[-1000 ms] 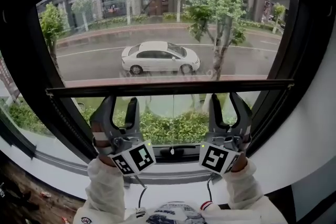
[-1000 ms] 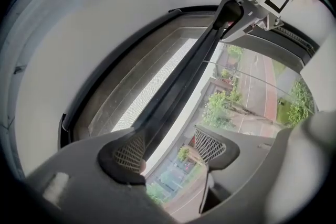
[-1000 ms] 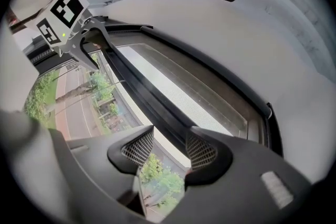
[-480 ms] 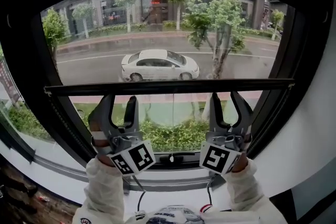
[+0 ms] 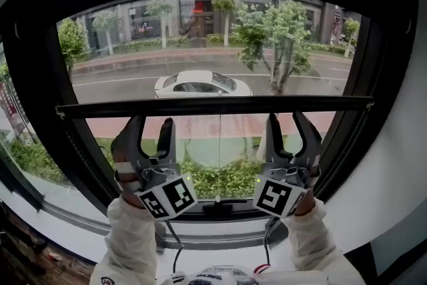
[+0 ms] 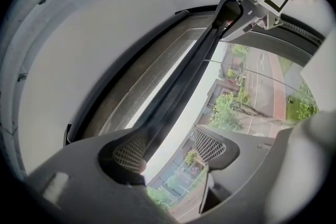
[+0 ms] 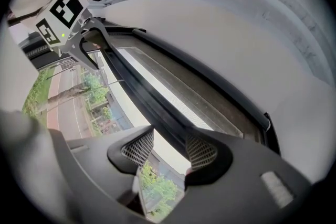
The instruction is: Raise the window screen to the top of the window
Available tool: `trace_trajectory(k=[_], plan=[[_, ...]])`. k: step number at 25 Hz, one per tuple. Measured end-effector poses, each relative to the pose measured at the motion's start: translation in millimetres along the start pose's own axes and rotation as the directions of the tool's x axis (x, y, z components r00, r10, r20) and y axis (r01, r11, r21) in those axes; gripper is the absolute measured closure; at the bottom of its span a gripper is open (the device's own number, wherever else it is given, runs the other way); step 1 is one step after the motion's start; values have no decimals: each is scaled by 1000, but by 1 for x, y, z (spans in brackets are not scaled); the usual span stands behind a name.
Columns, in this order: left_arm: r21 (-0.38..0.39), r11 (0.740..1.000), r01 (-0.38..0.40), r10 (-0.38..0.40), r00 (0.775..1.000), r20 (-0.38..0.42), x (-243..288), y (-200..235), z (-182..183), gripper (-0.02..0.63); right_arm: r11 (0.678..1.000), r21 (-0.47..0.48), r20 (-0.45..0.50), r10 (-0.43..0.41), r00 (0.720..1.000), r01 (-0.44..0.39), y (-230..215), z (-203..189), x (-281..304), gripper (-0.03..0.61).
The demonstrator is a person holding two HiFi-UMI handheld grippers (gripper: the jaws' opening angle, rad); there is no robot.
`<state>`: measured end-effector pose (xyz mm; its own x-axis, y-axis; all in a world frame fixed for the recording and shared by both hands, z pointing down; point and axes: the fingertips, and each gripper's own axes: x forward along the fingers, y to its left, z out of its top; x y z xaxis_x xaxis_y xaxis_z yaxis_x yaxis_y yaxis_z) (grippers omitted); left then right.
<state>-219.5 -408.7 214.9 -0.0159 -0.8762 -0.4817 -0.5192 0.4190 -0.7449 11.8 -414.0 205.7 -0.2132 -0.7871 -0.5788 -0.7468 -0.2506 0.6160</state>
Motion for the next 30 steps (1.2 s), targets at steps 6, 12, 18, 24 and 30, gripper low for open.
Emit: trace_trajectory(k=[6, 12, 18, 24, 30], plan=[[11, 999, -41, 41, 999, 30, 1, 1, 0, 319, 1000, 3, 31, -27, 999, 27, 0, 2, 1, 391], [14, 998, -54, 54, 998, 40, 1, 2, 2, 319, 999, 6, 22, -41, 999, 41, 1, -2, -1, 388], [27, 997, -77, 76, 996, 47, 2, 6, 3, 319, 998, -6, 43, -58, 997, 58, -1, 2, 1, 387], [-6, 995, -99, 99, 993, 64, 14, 25, 16, 319, 997, -1, 51, -73, 996, 73, -14, 12, 15, 382], [7, 993, -118, 118, 991, 71, 22, 35, 21, 319, 997, 9, 61, -77, 995, 76, -21, 18, 23, 382]])
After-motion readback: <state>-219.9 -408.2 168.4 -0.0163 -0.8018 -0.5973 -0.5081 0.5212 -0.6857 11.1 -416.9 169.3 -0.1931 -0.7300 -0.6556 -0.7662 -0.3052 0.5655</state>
